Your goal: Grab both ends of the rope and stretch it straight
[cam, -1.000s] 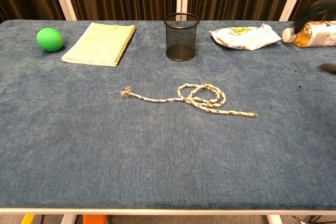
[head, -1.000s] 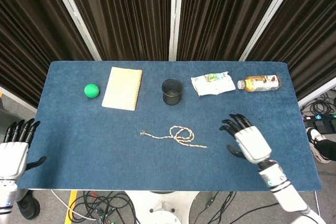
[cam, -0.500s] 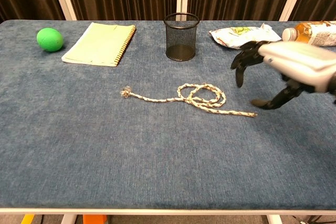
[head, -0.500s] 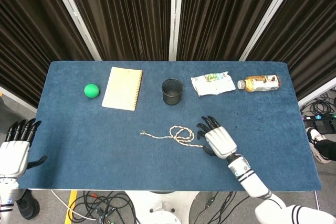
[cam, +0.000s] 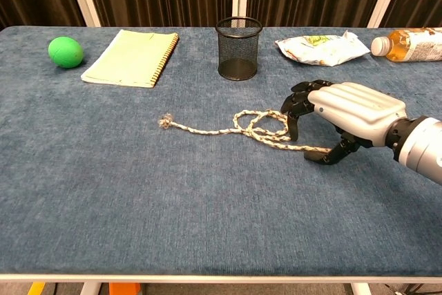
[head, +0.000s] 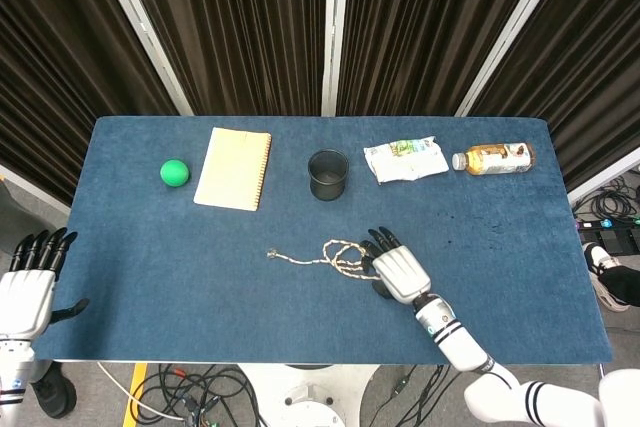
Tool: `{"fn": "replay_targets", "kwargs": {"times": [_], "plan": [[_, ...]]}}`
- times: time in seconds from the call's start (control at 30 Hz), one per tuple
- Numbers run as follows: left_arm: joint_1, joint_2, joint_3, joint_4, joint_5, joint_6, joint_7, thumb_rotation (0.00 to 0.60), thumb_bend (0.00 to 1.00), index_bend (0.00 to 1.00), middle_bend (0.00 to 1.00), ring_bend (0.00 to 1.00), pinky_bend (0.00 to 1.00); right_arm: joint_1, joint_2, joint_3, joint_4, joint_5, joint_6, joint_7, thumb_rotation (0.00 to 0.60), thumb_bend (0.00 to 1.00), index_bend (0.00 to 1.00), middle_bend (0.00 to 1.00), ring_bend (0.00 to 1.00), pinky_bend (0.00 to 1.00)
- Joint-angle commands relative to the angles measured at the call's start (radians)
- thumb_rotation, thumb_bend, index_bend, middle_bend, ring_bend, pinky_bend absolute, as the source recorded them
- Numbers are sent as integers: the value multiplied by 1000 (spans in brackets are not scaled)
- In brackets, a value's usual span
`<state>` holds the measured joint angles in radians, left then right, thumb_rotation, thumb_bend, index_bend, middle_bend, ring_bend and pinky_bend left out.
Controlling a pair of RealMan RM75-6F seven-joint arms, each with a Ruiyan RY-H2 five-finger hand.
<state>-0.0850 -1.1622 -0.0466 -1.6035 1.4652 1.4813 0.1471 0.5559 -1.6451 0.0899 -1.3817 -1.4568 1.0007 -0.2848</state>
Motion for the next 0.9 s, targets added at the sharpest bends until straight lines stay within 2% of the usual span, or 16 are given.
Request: {"fn": "replay_targets", "kwargs": {"times": [0.03,0.3,0.67,0.9], "plan": [[-1,-1,1,2,0,-1,-1,600,0,89,45,0,0,2,-2,-2,4,3,0,-5,600,291,482,182,0,0],[0,-2,2,9,2,0,-11,600,0,89,45,0,0,10,-14,-12,16,18,-6,-15,600,347,482,177,0,0],[-11,2,0,20,21,-3,-18,600,0,89,46,0,0,1,-13,-24,11,20,24,-26,600,441,545,179,0,0],[-79,22,-14,15,79,-52,-43,600,0,89,45,0,0,-17,54,-20,-47,0,87,-46,600,447,578,189,0,0]]}}
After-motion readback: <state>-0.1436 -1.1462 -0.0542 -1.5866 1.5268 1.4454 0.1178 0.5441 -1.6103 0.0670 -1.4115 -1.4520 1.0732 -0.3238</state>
